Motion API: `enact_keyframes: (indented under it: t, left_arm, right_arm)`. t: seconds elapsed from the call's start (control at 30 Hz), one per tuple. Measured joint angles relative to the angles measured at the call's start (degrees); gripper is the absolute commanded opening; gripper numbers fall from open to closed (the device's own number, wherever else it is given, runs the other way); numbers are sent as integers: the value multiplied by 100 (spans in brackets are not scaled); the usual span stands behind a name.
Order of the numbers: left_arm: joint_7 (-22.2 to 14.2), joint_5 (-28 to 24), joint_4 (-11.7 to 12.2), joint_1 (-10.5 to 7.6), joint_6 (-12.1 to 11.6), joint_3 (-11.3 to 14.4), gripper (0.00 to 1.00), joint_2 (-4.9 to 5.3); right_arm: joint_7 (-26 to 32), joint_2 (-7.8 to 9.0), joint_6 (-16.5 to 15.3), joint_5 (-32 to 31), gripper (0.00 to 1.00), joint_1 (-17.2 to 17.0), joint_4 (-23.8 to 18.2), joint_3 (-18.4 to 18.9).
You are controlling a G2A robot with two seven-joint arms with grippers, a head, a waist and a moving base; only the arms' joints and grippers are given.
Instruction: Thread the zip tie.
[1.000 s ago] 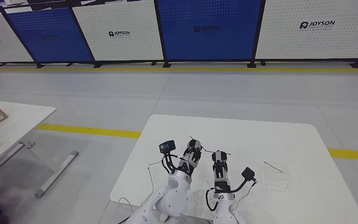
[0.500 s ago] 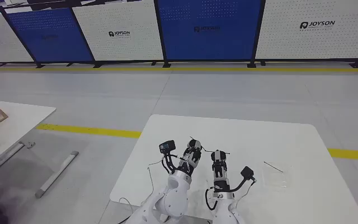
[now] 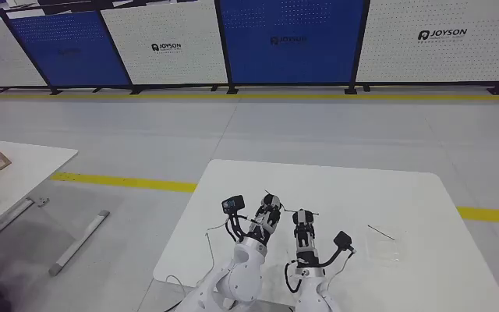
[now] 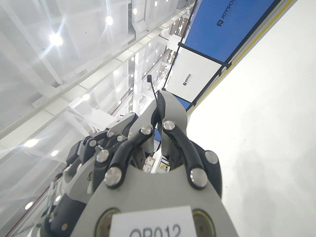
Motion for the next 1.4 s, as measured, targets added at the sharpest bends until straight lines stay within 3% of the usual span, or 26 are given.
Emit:
enact_keyframes:
  t: [0.87, 1.4]
  left_arm:
    - [0, 0, 0, 0, 0, 0, 0, 0]
    - [0, 0, 0, 0, 0, 0, 0, 0]
  right_arm:
    - [-79, -22, -138, -36, 0, -85, -46, 72]
    - [-64, -48, -33, -72, 0, -64, -31, 78]
